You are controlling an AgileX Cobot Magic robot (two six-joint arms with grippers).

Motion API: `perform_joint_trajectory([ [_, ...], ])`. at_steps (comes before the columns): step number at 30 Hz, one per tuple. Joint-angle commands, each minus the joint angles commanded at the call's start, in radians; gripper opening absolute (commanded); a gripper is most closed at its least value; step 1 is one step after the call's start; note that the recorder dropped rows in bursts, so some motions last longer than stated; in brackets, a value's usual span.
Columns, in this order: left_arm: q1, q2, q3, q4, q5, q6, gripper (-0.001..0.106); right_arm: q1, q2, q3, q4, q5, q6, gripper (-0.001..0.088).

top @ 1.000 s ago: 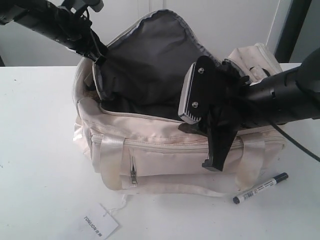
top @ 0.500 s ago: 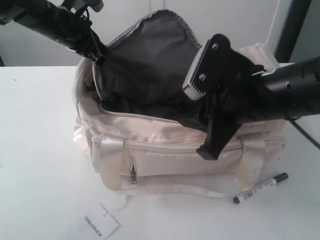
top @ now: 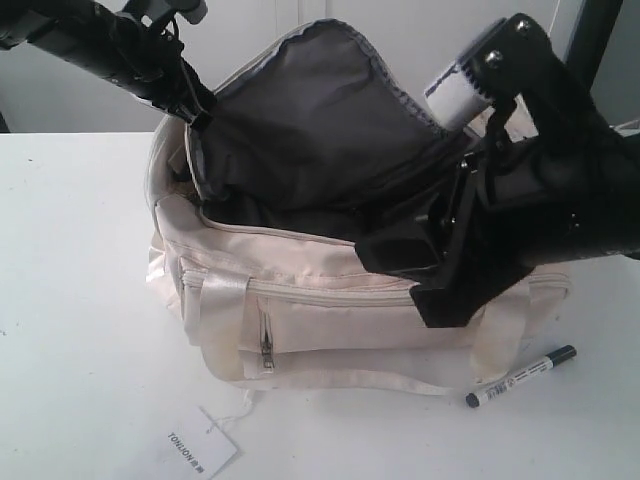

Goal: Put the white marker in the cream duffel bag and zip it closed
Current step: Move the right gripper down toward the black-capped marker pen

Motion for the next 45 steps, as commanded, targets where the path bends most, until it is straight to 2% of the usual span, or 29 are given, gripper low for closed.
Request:
perform_joint_trajectory([
  [8, 0.000, 0.000, 0.000, 0.000, 0.000, 0.000, 0.000, 0.000, -0.003, 0.000, -0.189, 0.104, 0.279, 0.0063],
  [12, 0.000, 0.000, 0.000, 0.000, 0.000, 0.000, 0.000, 0.000, -0.003, 0.000, -0.296, 0.137, 0.467, 0.0000],
  [19, 0.000, 0.000, 0.000, 0.000, 0.000, 0.000, 0.000, 0.000, -0.010, 0.000, -0.493, 0.166, 0.817, 0.0000],
  [27, 0.000, 0.000, 0.000, 0.000, 0.000, 0.000, 0.000, -0.010, -0.029, 0.048, -0.580, 0.136, 0.975, 0.0000],
  [32, 0.000, 0.000, 0.000, 0.000, 0.000, 0.000, 0.000, -0.073, -0.029, 0.194, -0.595, -0.036, 1.170, 0.0000],
  [38, 0.000, 0.000, 0.000, 0.000, 0.000, 0.000, 0.000, -0.122, -0.029, 0.290, -0.622, -0.150, 1.342, 0.0000],
  [43, 0.000, 0.000, 0.000, 0.000, 0.000, 0.000, 0.000, -0.169, -0.029, 0.365, -0.707, -0.255, 1.569, 0.0000],
  [45, 0.000, 0.000, 0.000, 0.000, 0.000, 0.000, 0.000, -0.172, -0.029, 0.379, -0.738, -0.276, 1.616, 0.0000],
])
